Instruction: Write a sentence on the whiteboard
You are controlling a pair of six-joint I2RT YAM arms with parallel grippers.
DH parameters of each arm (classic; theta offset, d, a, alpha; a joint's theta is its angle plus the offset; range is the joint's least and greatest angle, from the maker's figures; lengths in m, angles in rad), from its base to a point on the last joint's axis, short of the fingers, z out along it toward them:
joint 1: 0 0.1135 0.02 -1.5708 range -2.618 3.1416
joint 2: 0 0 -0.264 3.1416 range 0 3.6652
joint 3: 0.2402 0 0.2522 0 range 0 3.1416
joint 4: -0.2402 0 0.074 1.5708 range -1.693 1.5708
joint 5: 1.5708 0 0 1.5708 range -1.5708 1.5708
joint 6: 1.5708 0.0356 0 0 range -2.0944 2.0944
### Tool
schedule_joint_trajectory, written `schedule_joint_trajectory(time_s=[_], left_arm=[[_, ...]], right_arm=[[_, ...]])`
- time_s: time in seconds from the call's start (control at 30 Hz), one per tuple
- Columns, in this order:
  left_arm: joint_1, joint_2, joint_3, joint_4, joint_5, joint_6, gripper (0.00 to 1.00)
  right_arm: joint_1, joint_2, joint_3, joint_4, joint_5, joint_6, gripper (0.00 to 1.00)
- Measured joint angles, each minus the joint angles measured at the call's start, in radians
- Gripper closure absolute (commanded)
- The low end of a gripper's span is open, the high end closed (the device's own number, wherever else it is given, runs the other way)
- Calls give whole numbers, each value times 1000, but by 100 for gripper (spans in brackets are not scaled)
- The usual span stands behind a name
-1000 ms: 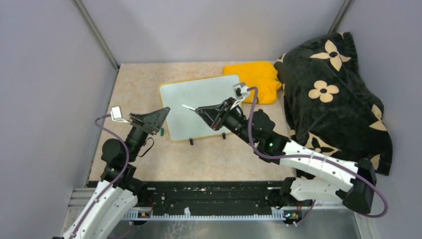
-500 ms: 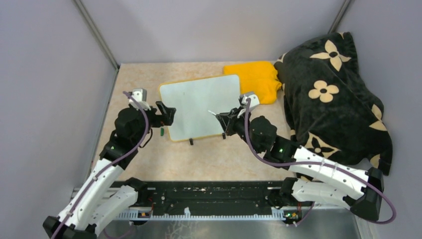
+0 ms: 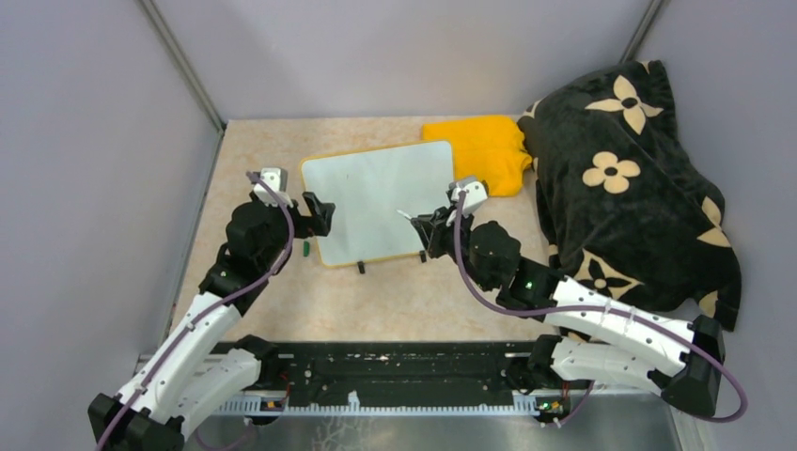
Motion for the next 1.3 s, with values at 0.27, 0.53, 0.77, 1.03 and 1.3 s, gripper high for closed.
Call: schedule_joint_trajectory(time_s=[0.27,0.53,0.77,1.03,1.3], left_arm=[[114,76,2,43,182,10,1],[308,72,-81,171,427,-140,1],[436,118,-183,364,612,-298,2],[511,265,-240,534,803,-384,2],[581,304,-205,526,879,-380,1]], right_arm=[[0,3,-18,6,-27,-14,100],[0,14,-18,8,-84,-26,100],[0,23,-18,12,-129,-27,100],[0,16,-18,23,-161,-29,100],[0,-34,-33,27,-193,-43,100]])
